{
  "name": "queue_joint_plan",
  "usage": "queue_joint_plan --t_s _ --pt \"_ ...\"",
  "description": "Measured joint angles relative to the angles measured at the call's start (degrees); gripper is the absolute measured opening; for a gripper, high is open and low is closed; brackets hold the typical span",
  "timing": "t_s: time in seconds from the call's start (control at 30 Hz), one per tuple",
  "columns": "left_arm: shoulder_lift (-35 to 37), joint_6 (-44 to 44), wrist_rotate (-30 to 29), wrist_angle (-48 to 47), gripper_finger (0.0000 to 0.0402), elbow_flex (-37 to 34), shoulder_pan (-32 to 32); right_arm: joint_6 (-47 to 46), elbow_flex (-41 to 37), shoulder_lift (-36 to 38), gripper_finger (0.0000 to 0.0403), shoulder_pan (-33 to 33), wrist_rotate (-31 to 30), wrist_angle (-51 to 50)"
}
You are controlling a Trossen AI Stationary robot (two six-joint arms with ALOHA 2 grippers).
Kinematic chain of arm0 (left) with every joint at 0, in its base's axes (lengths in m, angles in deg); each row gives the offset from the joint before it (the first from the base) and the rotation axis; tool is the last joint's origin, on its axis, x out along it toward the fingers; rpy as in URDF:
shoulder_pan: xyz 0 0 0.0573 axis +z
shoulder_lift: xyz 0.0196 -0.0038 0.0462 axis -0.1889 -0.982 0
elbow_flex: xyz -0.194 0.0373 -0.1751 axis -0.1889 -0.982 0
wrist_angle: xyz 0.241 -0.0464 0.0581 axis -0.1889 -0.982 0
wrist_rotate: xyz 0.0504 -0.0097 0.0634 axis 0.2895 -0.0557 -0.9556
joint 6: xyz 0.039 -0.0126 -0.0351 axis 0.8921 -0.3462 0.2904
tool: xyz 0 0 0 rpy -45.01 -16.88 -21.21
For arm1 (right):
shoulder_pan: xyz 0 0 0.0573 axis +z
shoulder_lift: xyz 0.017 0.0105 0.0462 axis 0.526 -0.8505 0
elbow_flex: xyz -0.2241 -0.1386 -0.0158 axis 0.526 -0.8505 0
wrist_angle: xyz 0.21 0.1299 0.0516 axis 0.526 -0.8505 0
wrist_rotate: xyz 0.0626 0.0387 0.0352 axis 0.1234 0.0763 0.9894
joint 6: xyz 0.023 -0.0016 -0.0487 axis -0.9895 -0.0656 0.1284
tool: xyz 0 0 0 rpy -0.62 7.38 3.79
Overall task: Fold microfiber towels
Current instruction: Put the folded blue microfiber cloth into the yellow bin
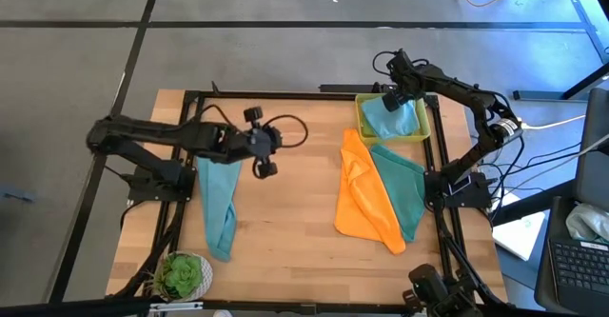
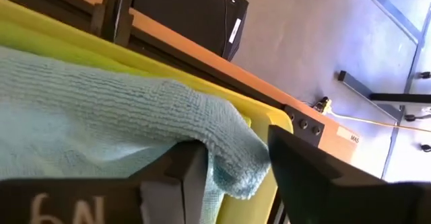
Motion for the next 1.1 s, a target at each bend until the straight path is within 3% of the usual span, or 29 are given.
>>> queue_joint_plan --t_s 0.27,0.53,0.67,0.87,1.1 --pt "1.2 -4.6 -2.0 0.7 0.0045 -6.9 -4.1 3.1 0.5 0.0 0.0208 0.1 -2.2 -0.8" --pt "1.2 -8.0 -10.5 0.8 0.0045 -8.4 -8.1 3.0 7.7 0.1 0.0216 0.8 -2.6 -5.6" --pt "1.2 -10.2 -13.4 -0.3 0.0045 -8.4 -10.1 0.3 10.2 0.2 0.0203 1.5 4.9 -10.4" --pt "1.2 -14.7 -16.0 -2.4 0.0045 -8.4 -12.6 -2.7 6.7 0.2 0.0167 3.8 22.4 -14.0" --pt "1.2 -15.5 -16.2 -2.5 0.0045 -8.4 -14.5 -2.9 0.6 -3.1 0.0114 6.1 24.8 -12.8"
